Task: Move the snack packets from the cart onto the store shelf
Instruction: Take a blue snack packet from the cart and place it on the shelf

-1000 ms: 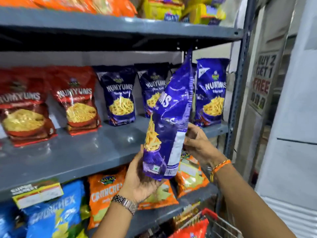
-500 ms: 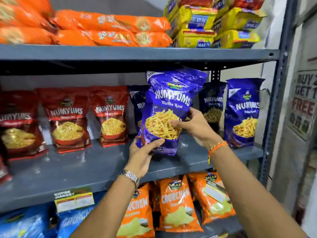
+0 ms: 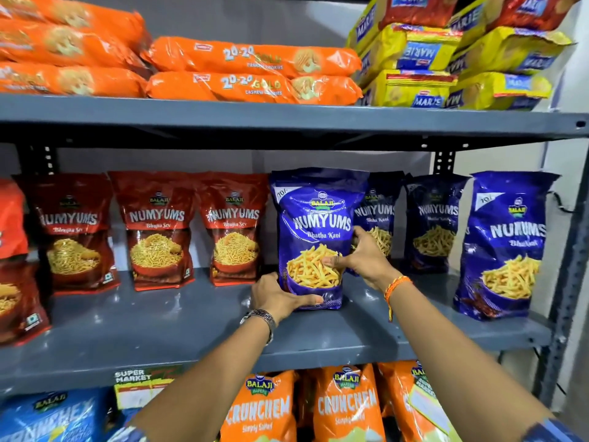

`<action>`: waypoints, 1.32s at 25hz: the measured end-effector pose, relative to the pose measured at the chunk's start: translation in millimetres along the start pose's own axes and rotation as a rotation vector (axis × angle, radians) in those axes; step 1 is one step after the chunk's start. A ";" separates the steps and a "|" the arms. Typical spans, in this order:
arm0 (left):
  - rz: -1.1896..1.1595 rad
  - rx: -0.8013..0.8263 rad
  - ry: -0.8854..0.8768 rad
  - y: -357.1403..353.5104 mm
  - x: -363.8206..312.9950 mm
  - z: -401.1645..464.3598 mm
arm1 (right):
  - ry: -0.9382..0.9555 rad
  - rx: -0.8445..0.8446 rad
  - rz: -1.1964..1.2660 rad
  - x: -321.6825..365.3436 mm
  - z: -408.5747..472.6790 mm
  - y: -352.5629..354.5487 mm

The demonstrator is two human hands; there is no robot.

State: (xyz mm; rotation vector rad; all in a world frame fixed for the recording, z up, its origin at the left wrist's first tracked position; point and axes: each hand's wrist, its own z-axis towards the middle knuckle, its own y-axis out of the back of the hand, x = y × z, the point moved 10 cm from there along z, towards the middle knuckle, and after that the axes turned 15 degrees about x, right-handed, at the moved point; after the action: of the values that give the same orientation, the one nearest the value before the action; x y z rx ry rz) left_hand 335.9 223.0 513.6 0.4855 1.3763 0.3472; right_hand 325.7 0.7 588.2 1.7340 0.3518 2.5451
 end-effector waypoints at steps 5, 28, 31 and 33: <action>0.059 -0.038 0.027 -2.6 3.7 8.4 | 0.001 -0.011 0.011 -11.7 9.3 1.3; -0.127 0.042 -0.561 -72.1 -31.7 -131.2 | 0.091 -0.545 0.090 -45.1 -233.9 83.7; -0.063 0.217 -0.604 -144.1 -13.4 -158.8 | -0.046 -0.611 0.082 -104.5 -321.3 90.3; -0.035 0.408 -0.526 -208.0 9.2 -173.0 | -0.171 -0.683 0.140 -157.9 -380.4 89.1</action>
State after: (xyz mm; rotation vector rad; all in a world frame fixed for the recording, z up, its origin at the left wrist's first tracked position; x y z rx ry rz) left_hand 157.7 71.9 376.8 0.8228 0.9345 -0.0977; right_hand 41.8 -173.4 330.0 1.6949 -0.5947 2.1753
